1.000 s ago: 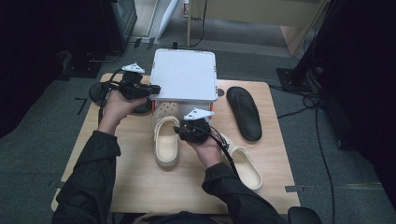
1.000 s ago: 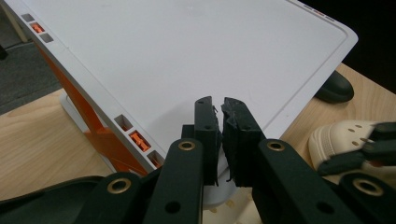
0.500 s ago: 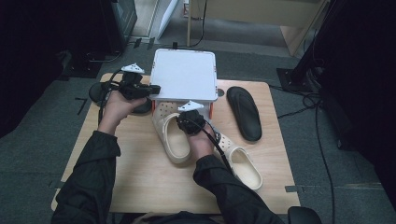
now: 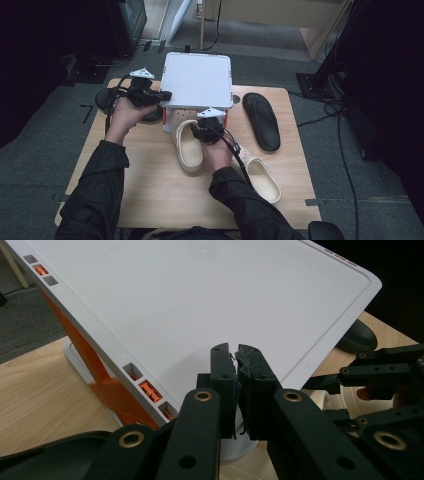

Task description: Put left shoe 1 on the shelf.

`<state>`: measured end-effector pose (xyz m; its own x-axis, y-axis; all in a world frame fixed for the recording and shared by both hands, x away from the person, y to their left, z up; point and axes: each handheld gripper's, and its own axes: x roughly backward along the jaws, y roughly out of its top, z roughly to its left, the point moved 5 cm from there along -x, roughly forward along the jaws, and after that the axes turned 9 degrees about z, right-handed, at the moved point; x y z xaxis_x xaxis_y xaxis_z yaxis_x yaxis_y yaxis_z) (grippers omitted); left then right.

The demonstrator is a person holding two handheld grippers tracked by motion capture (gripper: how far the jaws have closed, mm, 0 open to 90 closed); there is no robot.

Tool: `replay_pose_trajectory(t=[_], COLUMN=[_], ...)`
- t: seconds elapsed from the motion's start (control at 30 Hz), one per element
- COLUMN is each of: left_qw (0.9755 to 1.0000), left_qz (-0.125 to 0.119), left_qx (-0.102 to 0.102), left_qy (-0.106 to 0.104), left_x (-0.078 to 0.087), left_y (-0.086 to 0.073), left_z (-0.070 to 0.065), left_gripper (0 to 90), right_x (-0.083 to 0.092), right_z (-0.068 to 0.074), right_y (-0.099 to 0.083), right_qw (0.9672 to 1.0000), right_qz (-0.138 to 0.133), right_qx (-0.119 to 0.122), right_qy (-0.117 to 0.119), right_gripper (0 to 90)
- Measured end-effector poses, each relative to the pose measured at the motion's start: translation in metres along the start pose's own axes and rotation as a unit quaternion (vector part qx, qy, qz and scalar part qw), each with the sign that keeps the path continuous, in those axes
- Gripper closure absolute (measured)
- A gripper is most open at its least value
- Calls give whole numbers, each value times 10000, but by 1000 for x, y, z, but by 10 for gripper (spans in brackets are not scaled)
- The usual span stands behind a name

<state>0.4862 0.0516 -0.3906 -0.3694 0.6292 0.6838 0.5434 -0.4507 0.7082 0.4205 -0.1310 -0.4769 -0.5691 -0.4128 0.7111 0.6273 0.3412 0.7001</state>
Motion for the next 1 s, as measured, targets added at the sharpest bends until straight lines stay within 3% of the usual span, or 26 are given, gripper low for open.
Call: replay_pose_trajectory(t=[0.07,0.33,0.43,0.47,0.57,0.83,1.0], left_qw=[10000,10000,10000,10000,10000,9999,9999], left_qz=[2,-2,-8,-19,-23,-33,-43], left_qx=[1,22,46,62,64,76,85], left_qy=[5,7,-3,-3,-22,-60,-87], left_x=[0,0,0,0,0,0,0], left_y=[0,0,0,0,0,0,-1], left_z=[0,0,0,0,1,2,2], left_gripper=[864,866,866,866,865,867,871], right_x=[8,39,52,52,59,65,56], right_z=[3,5,15,15,28,39,46], right_y=[-3,-22,-36,-36,-54,-84,-104], right_qw=[9999,9989,9969,9969,9930,9895,9862], right_qz=[8,-83,-17,-17,156,226,410], right_qx=[105,150,267,267,383,540,673], right_qy=[117,435,743,743,1108,1322,1459], right_gripper=[567,562,625,625,713,768,779])
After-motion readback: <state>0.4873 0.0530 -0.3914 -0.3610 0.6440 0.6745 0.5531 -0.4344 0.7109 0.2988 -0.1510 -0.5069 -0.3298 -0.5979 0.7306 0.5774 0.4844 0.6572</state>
